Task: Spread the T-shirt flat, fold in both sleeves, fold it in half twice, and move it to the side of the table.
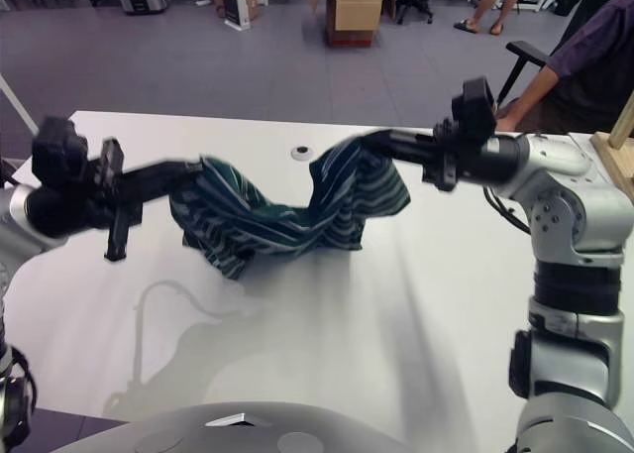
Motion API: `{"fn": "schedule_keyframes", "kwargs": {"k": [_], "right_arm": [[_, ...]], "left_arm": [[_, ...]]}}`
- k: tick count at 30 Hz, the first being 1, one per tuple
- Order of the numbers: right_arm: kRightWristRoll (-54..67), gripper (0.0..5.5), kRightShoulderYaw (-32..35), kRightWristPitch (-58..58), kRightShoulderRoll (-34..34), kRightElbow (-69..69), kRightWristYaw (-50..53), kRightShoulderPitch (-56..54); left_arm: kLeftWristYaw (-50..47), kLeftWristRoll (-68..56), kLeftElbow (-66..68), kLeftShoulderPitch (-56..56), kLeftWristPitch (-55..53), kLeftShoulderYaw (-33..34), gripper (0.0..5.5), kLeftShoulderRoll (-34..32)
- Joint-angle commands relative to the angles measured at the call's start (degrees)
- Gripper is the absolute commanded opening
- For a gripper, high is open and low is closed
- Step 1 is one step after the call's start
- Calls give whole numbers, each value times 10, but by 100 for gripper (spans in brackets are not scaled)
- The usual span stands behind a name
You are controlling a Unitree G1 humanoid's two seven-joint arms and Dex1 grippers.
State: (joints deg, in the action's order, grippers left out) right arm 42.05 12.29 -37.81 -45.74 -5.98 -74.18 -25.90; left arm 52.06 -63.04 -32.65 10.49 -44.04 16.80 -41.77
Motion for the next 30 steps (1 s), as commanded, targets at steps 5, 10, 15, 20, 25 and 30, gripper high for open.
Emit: {"fn": "schedule_keyframes", "kwargs": {"k": [5, 10, 15, 20, 25, 30], "right_arm": [[-115, 2, -87, 100, -135, -72, -139, 264], [-232, 2, -159, 226, -141, -38, -134, 328], [-247, 2, -176, 267, -189, -40, -176, 380], [-255, 2, -202, 310, -240, -9, -183, 381], [-174, 19, -199, 285, -265, -37, -183, 370], [43, 116, -152, 175, -305, -36, -183, 265]], "left_arm": [[105, 196, -39, -263, 68, -153, 0, -76], [115, 342, -19, -335, 157, -267, 0, -97], [131, 411, 40, -343, 218, -284, 0, -123], [149, 405, 55, -341, 225, -278, 0, -127], [199, 348, 11, -368, 199, -258, 48, -165], [254, 218, -50, -376, 141, -168, 142, -215]]}}
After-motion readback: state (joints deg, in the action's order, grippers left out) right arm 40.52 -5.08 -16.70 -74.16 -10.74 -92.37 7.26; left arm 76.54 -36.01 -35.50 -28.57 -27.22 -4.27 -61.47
